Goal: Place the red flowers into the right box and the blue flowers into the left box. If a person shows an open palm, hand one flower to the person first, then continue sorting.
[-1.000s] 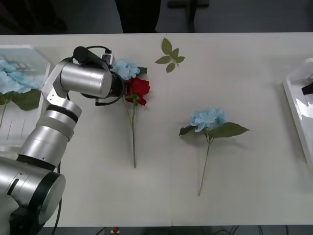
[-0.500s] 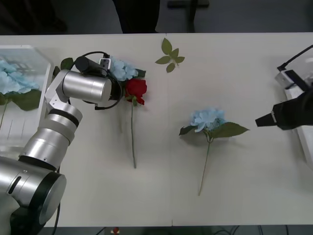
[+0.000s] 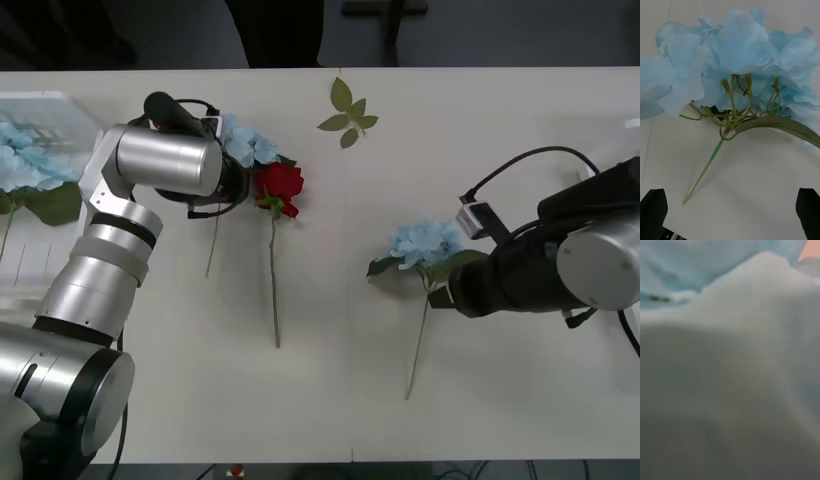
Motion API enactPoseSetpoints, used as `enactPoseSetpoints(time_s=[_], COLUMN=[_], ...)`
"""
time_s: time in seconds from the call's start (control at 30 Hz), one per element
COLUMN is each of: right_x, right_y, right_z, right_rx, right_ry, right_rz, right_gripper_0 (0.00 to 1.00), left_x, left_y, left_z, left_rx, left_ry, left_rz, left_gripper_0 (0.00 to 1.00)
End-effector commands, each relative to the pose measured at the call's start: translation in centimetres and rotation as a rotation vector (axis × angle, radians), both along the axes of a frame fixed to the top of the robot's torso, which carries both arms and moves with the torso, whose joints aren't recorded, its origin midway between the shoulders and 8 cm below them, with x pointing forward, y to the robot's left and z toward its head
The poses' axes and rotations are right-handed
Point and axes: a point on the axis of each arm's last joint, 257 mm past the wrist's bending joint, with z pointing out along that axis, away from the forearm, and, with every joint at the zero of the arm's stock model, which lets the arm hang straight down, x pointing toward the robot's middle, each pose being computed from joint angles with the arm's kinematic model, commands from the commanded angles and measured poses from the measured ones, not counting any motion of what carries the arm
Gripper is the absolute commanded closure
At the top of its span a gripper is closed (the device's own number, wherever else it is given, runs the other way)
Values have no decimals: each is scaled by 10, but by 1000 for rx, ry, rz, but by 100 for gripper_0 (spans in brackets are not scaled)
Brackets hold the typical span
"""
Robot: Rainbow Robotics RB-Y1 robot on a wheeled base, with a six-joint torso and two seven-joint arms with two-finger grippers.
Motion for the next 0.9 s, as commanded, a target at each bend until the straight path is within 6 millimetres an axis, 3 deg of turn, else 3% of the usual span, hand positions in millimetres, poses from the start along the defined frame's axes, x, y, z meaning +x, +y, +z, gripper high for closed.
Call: enactPoseSetpoints(time_s=[0.03, 0.33, 0.43, 0.67, 0.9], right_x=[-6, -12, -11, -5, -2], right_y=[11, 25, 31, 44, 54], right_z=[-11, -40, -49, -67, -79], right_rx=[-14, -58, -69, -77, -80], right_ry=[-20, -41, -42, -56, -73], right_rz=[-30, -49, -61, -78, -78], right_gripper_0=[0, 0, 0, 0, 0], left_x=[-7, -53, -73, -107, -132], left_y=[-2, 28, 54, 134, 227], left_z=[57, 134, 166, 209, 212], left_rx=[-7, -14, -6, 23, 75], left_ry=[-56, -50, -57, -44, -68], left_rz=[-35, -19, -3, 17, 87], left_gripper_0=[100, 100, 100, 100, 100])
